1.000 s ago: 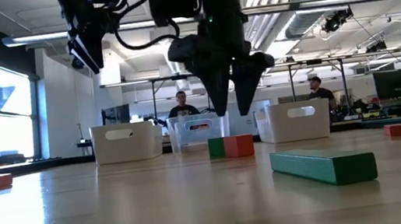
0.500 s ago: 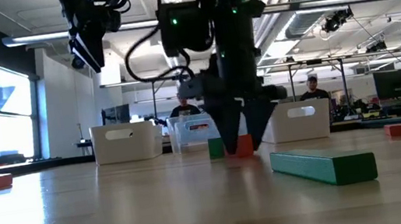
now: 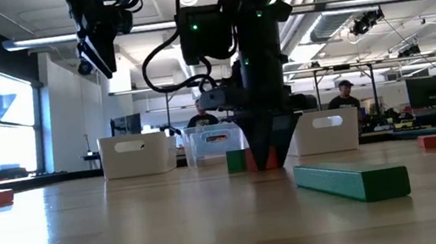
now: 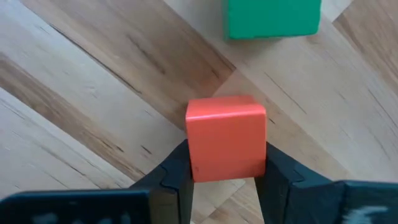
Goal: Sort & place blocks by color
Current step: Put the orange block into the right white bin
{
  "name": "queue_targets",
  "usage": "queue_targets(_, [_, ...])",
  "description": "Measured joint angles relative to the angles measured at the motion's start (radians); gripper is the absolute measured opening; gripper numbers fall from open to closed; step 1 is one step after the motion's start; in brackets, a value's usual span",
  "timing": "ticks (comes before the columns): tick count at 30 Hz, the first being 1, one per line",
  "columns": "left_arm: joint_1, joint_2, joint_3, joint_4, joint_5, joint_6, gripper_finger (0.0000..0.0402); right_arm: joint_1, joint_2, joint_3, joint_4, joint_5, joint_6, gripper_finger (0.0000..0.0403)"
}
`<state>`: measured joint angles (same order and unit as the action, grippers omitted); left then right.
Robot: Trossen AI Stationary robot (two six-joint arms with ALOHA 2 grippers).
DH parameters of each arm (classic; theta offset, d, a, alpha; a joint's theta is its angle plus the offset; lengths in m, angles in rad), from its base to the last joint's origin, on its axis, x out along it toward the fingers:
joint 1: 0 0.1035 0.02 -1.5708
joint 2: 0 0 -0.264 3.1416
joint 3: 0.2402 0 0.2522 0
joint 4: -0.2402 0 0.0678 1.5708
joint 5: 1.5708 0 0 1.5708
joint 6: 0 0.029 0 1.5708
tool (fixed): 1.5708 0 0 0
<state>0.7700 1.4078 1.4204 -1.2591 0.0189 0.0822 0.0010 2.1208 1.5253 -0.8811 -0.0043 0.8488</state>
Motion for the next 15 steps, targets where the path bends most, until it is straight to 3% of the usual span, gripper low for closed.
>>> queue_targets(4, [0.000, 0.000, 0.000, 0.000, 0.000, 0.000, 0.0192, 0.001, 0.000, 0.000, 0.000, -0.004, 0.007, 0.0106])
queue_targets(6, [0.000, 0.000, 0.000, 0.000, 0.000, 0.000, 0.0192, 0.001, 0.000, -0.002, -0.001, -0.002, 0.007, 0.0142])
queue_targets(11, [0.000, 0.000, 0.000, 0.000, 0.000, 0.000, 0.0192, 0.000, 0.002, -0.002, 0.026, -0.007, 0.019, 0.0276])
queue_targets(15, [0.000, 0.000, 0.000, 0.000, 0.000, 0.000, 0.0192, -0.006, 0.002, -0.002, 0.041, -0.006, 0.042, 0.0299])
